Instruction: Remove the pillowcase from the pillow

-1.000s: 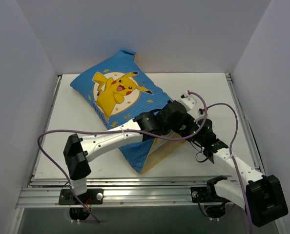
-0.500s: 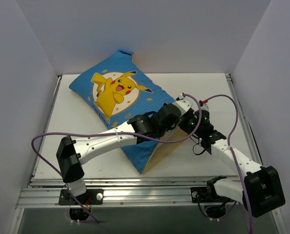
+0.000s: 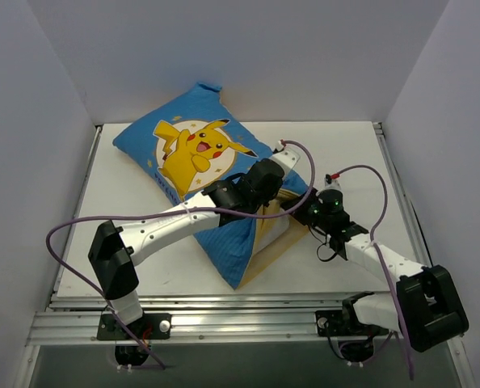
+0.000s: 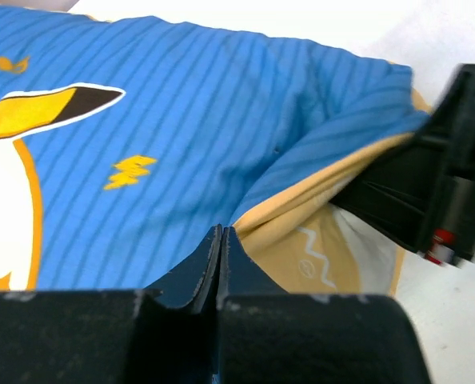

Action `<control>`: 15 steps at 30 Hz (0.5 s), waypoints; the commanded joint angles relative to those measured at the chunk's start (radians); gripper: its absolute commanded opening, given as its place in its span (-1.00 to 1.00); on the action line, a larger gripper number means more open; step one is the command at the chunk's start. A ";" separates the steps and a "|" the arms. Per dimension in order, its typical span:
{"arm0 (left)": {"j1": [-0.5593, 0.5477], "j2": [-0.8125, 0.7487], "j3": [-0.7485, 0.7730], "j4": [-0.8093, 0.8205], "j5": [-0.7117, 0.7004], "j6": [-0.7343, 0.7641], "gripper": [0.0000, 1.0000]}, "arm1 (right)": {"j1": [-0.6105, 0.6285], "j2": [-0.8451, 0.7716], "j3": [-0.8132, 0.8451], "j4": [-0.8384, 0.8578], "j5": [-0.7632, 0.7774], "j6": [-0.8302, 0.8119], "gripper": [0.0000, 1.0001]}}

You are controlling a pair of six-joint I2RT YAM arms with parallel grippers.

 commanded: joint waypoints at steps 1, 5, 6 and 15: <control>0.046 -0.026 0.019 0.046 0.001 -0.021 -0.95 | 0.004 -0.056 0.040 -0.115 -0.052 -0.054 -1.00; 0.107 -0.009 0.049 0.045 -0.072 0.005 -0.95 | 0.003 -0.200 0.114 -0.335 -0.127 -0.108 -1.00; 0.121 -0.008 0.053 0.038 -0.092 0.013 -0.95 | 0.000 -0.231 0.136 -0.387 -0.129 -0.119 -1.00; 0.264 -0.035 -0.014 -0.012 -0.274 0.027 -0.95 | -0.173 -0.438 0.303 -0.753 -0.130 -0.261 -1.00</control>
